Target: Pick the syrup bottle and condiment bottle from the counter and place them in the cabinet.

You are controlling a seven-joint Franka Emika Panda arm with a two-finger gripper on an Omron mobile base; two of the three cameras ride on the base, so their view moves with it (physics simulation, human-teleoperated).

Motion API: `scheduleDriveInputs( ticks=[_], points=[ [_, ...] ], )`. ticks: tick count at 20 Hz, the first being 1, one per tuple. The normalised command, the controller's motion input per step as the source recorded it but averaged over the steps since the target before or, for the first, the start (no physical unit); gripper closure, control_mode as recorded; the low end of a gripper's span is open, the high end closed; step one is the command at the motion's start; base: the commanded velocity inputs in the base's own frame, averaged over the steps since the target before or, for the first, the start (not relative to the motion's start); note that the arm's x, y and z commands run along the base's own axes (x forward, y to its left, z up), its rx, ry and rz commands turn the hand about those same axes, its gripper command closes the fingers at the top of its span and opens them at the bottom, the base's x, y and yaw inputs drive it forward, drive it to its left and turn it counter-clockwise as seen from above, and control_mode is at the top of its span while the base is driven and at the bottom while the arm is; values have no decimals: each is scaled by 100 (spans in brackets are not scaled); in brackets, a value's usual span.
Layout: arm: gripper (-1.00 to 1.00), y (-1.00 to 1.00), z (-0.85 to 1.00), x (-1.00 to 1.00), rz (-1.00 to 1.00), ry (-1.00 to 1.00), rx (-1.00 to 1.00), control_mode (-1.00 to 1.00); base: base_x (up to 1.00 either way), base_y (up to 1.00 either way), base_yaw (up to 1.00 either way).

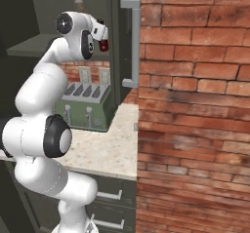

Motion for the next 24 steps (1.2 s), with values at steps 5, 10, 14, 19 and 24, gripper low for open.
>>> scheduleDriveInputs(
  ticks=[5, 10, 14, 19, 24],
  points=[
    [-100, 2, 0, 0, 6, -3, 0, -100, 0, 0, 0],
    [-100, 2, 0, 0, 6, -7, 0, -100, 0, 0, 0],
    [-100, 8, 0, 5, 7, -8, 0, -100, 0, 0, 0],
    [-100, 1, 0, 7, 8, -8, 0, -100, 0, 0, 0],
    [-100, -9, 1, 5, 3, -6, -1, -100, 0, 0, 0]
  ],
)
